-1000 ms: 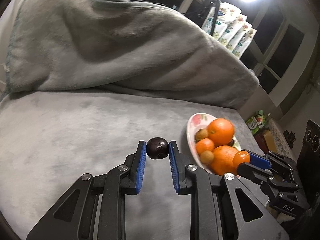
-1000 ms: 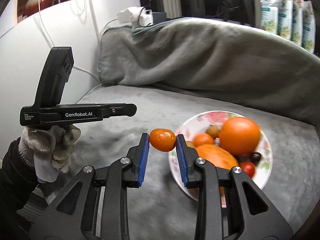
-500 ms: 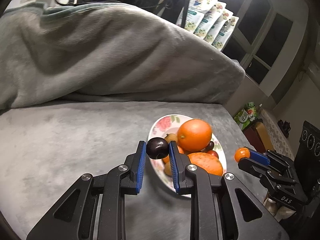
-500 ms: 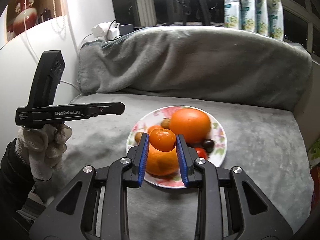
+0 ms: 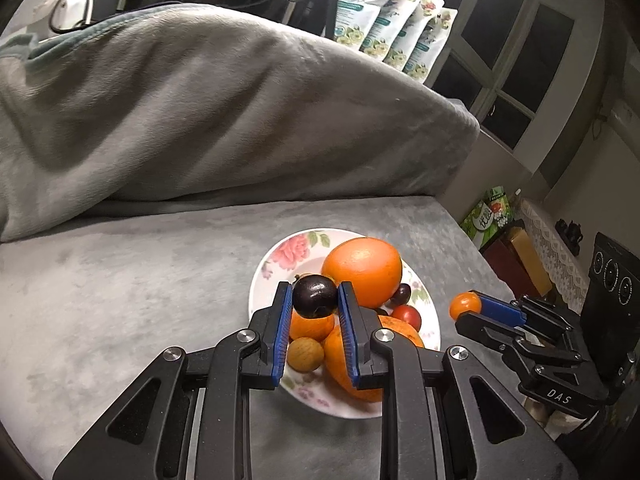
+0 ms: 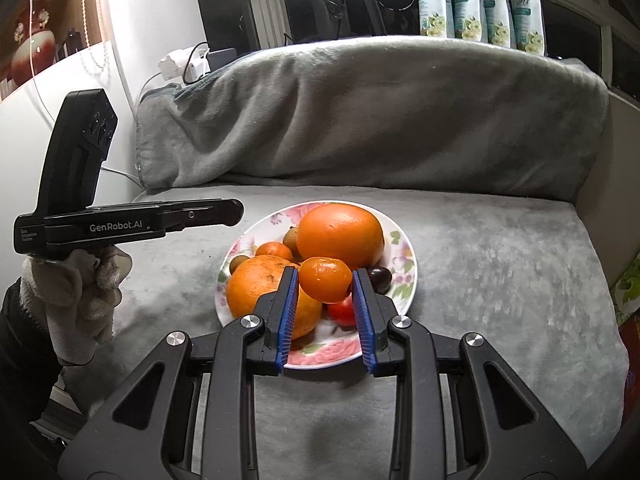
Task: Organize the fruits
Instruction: 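Carry the mandarin with the right gripper over the plate while the left carries the plum, then open the right gripper to drop the mandarin on the plate while the left releases the plum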
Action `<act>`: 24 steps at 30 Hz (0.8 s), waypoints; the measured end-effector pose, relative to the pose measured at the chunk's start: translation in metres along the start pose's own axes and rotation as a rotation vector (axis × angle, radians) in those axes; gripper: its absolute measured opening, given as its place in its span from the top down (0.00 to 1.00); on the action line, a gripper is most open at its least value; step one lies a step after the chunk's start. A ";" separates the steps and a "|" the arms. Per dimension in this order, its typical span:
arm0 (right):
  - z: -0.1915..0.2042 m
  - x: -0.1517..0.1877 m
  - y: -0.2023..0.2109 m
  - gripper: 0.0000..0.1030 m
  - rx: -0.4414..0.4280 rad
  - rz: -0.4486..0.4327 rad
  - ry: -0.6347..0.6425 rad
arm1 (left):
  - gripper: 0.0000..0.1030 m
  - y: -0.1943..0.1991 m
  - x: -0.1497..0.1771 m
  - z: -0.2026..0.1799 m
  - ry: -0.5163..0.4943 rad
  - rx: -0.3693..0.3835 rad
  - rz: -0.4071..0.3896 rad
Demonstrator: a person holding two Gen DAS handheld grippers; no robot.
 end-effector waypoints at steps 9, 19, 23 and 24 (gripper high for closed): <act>-0.009 0.005 -0.010 0.72 -0.031 0.022 -0.036 | 0.79 -0.011 -0.002 -0.005 -0.011 -0.001 0.016; -0.001 0.006 -0.015 0.72 -0.060 0.031 -0.029 | 0.79 -0.016 -0.002 -0.006 -0.011 0.005 0.028; 0.001 0.005 -0.015 0.72 -0.066 0.029 -0.025 | 0.79 -0.017 -0.003 -0.008 -0.015 0.006 0.026; 0.002 0.004 -0.015 0.72 -0.066 0.029 -0.024 | 0.79 -0.017 -0.003 -0.008 -0.015 0.006 0.025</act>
Point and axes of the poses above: each gripper's, at about its wrist camera, not at the fingertips, and y roughly against the way its jaws point, z to its left, x to its underside, the point moved 9 cm from there along -y, roughly the way its jaws point, and after that the axes turned 10 degrees about -x, right-handed, at the moved point
